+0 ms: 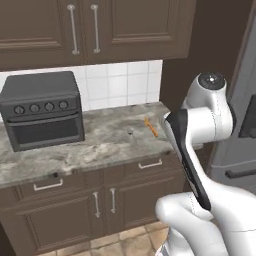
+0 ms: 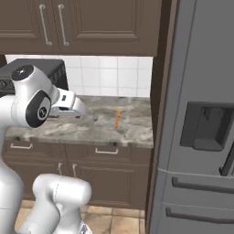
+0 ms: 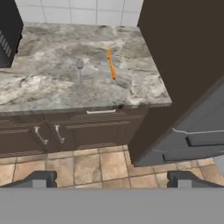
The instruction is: Organize the utensils by type. Pick up the wooden spoons from the counter and place them in the open cabinet. Then pick up the metallic utensils from the counter and place them in the open drawer.
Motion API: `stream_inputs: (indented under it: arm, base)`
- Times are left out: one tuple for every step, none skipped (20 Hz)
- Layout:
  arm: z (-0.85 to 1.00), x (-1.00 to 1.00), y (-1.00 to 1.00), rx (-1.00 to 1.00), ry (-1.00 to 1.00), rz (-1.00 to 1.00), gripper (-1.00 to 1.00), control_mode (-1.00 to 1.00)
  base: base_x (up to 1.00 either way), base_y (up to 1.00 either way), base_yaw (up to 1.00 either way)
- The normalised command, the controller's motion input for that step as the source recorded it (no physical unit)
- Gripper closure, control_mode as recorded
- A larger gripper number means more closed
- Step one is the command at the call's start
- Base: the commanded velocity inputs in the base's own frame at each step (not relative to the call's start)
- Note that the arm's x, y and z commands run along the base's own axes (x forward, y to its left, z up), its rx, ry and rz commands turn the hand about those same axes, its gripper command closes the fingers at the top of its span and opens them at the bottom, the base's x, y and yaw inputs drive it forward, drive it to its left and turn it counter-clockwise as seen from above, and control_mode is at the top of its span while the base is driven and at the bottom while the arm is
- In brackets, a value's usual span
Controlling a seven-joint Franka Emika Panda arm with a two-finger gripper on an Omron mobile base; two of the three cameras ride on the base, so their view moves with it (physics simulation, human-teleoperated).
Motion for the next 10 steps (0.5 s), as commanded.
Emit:
stream_inputs:
  arm:
    - [0.00, 0.00, 0.00, 0.00, 0.00, 0.00, -1.00, 1.00]
    - [0.00, 0.00, 0.00, 0.00, 0.00, 0.00, -1.00, 1.00]
    - [0.00, 0.00, 0.00, 0.00, 0.00, 0.00, -1.00, 1.00]
    - [0.00, 0.00, 0.00, 0.00, 0.00, 0.00, -1.00, 1.00]
    - [0.00, 0.00, 0.00, 0.00, 0.00, 0.00, -1.00, 1.00]
    - [0.00, 0.00, 0.00, 0.00, 0.00, 0.00, -1.00, 1.00]
    - [0.00, 0.00, 0.00, 0.00, 0.00, 0.00, -1.00, 1.00]
    - [0.00, 0.00, 0.00, 0.00, 0.00, 0.00, -1.00, 1.00]
    - [0.00, 0.00, 0.00, 0.00, 0.00, 0.00, -1.00, 1.00]
    - [0.00, 0.00, 0.00, 0.00, 0.00, 0.00, -1.00, 1.00]
  base:
    - [0.71, -0.11, 0.17]
    - [0.68, -0.09, 0.21]
    - [0.64, -0.11, 0.22]
    - [0.46, -0.27, 0.29]
    - [0.39, -0.38, 0.30]
    - [0.32, -0.40, 0.28]
    - [0.39, -0.32, 0.25]
    - [0.43, -0.28, 0.26]
    - [0.47, -0.32, 0.26]
    - [0.53, -0.38, 0.25]
